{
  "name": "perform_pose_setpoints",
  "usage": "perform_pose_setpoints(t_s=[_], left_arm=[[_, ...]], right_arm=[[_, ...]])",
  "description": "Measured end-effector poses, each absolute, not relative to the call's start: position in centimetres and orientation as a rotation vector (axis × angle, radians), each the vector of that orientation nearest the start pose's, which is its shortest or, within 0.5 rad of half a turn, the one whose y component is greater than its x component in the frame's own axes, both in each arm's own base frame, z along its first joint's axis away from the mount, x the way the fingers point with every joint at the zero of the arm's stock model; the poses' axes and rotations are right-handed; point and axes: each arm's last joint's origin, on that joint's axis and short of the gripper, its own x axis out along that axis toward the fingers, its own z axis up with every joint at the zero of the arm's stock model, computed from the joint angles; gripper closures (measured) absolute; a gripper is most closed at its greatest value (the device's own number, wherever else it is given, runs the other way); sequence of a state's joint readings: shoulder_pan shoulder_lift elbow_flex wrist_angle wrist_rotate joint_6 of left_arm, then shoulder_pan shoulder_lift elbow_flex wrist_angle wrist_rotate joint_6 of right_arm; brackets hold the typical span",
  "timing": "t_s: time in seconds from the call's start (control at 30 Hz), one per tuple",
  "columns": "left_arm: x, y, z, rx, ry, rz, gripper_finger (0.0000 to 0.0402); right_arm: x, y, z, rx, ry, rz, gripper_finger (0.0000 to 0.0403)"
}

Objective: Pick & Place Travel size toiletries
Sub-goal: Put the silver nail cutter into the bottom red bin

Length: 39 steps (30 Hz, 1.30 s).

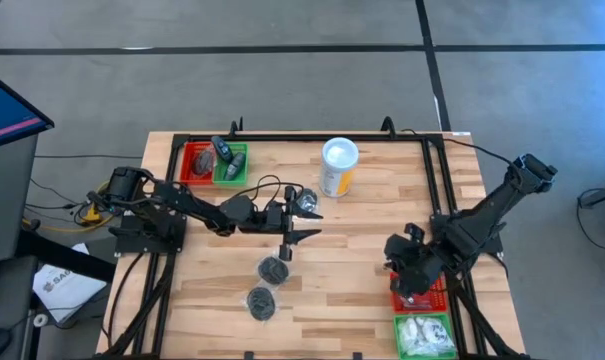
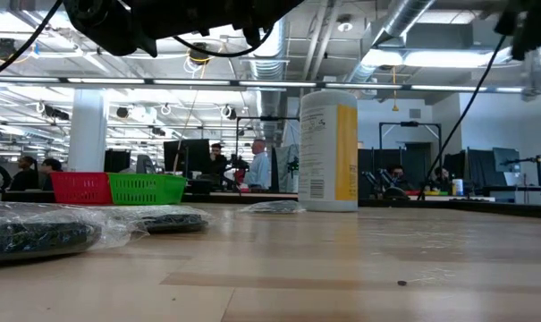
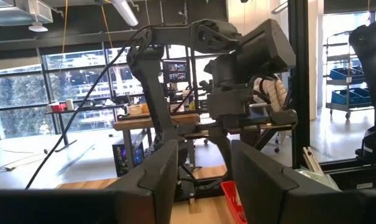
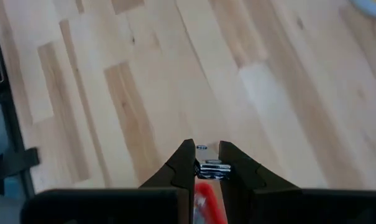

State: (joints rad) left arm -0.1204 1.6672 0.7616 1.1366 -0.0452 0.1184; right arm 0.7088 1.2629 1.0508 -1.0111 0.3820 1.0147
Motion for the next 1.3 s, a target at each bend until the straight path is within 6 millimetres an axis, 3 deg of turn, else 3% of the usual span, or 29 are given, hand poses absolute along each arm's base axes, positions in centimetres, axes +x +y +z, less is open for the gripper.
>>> perform_pose_setpoints(t_s=[0.5, 0.77, 1.1, 1.3], left_arm=[[33.6, -3.9, 23.2, 0.099, -0.233, -0.062, 0.0263], [33.6, -3.9, 23.2, 0.099, -0.233, -0.062, 0.0263], [33.6, -3.9, 23.2, 0.099, -0.233, -0.062, 0.0263], [33.6, -3.9, 23.2, 0.099, -0.232, -0.061, 0.0263]], right_arm=[[13.4, 17.1, 26.9, 0.447, 1.111, -0.293, 0.0367], [11.4, 17.6, 24.1, 0.517, 1.172, -0.361, 0.0367], [10.5, 17.7, 21.3, 0.568, 1.198, -0.378, 0.0363], [10.4, 17.6, 21.1, 0.562, 1.216, -0.379, 0.0358]])
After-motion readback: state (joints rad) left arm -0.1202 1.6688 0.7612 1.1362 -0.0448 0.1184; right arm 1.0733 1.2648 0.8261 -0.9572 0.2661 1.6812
